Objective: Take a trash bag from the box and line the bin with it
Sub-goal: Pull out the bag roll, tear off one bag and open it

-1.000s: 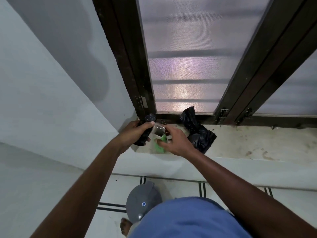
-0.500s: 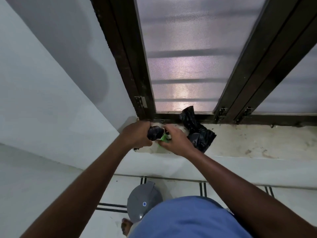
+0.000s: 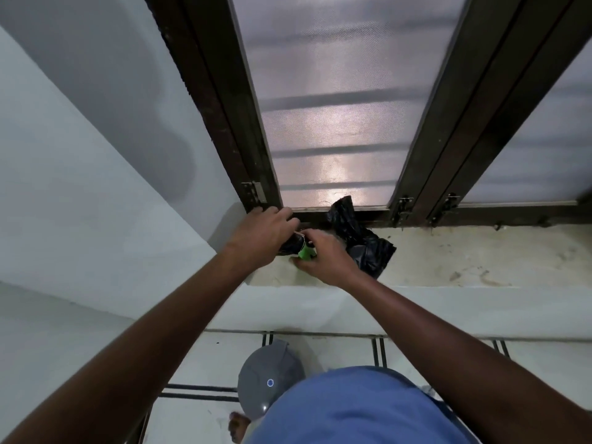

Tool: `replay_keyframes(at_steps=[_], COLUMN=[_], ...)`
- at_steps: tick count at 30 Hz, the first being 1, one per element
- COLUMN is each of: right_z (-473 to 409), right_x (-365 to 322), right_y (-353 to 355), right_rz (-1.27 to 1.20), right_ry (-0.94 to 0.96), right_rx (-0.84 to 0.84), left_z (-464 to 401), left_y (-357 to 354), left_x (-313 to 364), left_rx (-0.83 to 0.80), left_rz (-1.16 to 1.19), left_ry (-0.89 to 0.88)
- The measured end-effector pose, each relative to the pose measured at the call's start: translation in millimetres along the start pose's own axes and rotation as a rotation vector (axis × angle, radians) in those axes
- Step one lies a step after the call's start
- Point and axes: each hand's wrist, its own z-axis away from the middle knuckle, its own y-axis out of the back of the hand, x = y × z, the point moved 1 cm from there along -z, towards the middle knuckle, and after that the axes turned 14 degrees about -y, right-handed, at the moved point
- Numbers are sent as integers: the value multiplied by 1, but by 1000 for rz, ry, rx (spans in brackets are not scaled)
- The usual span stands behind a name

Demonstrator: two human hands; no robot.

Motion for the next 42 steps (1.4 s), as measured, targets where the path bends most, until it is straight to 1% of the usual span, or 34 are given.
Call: replay_keyframes(at_steps=[3, 6, 8, 10, 12, 14, 16, 18, 20, 22, 27, 30, 34, 37, 40, 42], right_z=[0, 0, 0, 0, 0, 1, 2, 2, 1, 2, 3, 2, 2, 2, 4, 5], right_x=[-2, -8, -9, -7, -4, -1, 2, 3, 4, 3, 2, 4, 5, 6, 7, 7], right_y=[3, 2, 3, 5, 6, 6, 6, 7, 6, 5, 3, 2, 3, 3, -3, -6], right_rz=[11, -70, -122, -125, -143, -171, -193, -210, -221, -216, -218, -201, -171, -155, -143, -142], right_ry=[14, 41, 25, 5, -22, -46, -64, -73, -74, -67, -70, -63, -48, -42, -43, -37], right_rx=[3, -2, -1, 10, 19, 32, 36, 39, 37, 33, 50, 64, 87, 93, 106, 118], left_z=[-4, -8, -7, -2, 3, 8, 9, 8, 6, 4, 2, 0, -2, -5, -7, -9], left_y=[2, -8, -15, -13, -7, -3, -3, -9, -17, -25, -32, -30, -25, -25, -28, -27], left_x=[7, 17, 12, 2, -6, -10, -11, -9, -3, 1, 3, 7, 13, 19, 24, 28], left_rx=[6, 35, 108, 179, 241, 281, 280, 239, 241, 283, 349, 343, 319, 321, 310, 337], left_rz=[-75, -170, -199, -125, 29, 330, 630, 878, 1086, 1173, 1236, 1207, 1089, 1077, 1086, 1081], left_ry=[-114, -239, -218, -77, 124, 316, 452, 558, 631, 657, 696, 696, 651, 634, 667, 695])
